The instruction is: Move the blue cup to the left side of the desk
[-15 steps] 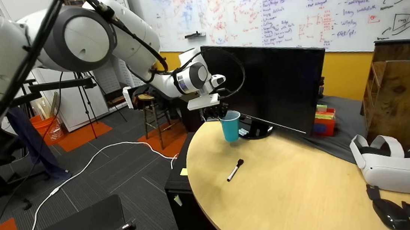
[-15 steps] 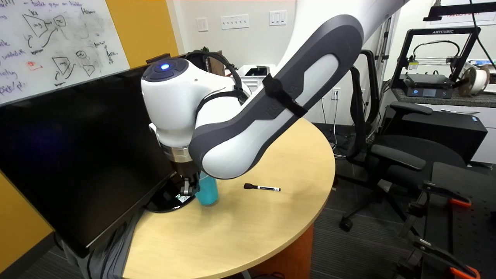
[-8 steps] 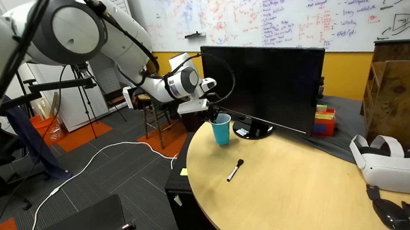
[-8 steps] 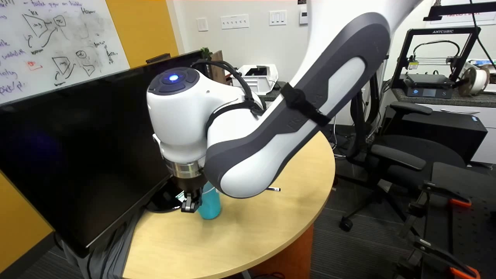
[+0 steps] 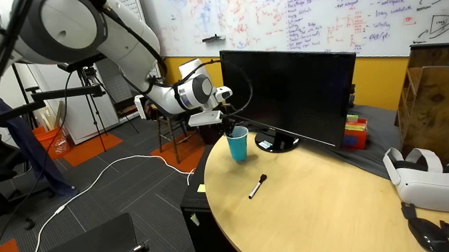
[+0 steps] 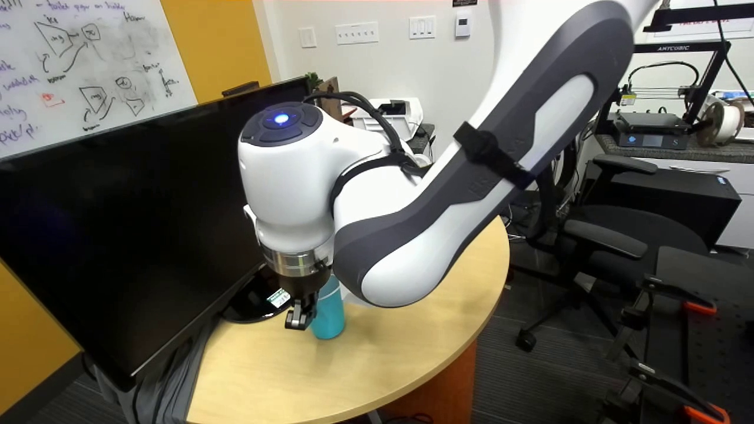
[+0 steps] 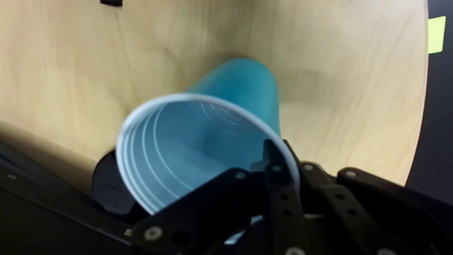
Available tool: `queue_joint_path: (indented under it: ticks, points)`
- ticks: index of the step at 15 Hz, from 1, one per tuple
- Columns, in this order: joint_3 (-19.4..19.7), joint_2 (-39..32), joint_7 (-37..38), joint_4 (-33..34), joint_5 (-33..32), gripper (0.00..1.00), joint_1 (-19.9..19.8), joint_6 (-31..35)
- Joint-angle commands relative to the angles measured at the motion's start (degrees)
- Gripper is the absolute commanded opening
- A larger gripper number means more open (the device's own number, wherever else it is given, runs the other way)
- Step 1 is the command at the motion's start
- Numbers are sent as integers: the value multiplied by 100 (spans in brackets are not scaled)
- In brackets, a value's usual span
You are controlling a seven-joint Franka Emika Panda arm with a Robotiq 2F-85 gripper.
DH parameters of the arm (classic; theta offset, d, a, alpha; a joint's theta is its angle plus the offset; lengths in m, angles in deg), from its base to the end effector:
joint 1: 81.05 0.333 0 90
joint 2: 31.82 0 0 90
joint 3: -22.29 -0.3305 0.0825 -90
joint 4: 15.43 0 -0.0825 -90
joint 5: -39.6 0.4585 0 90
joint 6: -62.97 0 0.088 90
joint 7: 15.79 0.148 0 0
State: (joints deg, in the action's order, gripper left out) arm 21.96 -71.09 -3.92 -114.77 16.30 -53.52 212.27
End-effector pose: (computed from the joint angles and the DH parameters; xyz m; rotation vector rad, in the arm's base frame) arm 0.6649 0.3513 0.1181 2.8232 0.8875 0.3765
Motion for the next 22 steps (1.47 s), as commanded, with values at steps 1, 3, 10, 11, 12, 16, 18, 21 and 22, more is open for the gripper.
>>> queue_joint_path:
  ticks: [1,3,10,11,12,16,18,21,22]
  points:
    - [64,310,249,-438,-21,1,45,166]
    - [56,315,306,-476,-3,1,29,153]
    - [27,278,300,-562,51,29,-46,143]
    - [44,292,328,-574,40,35,-28,123]
    - [52,302,340,-588,35,43,-22,118]
    - [116,377,459,-642,-19,72,54,86]
    - [154,452,597,-681,-61,87,116,72]
    - [246,646,900,-786,-177,100,288,23]
    - [286,717,1017,-817,-236,100,352,-7]
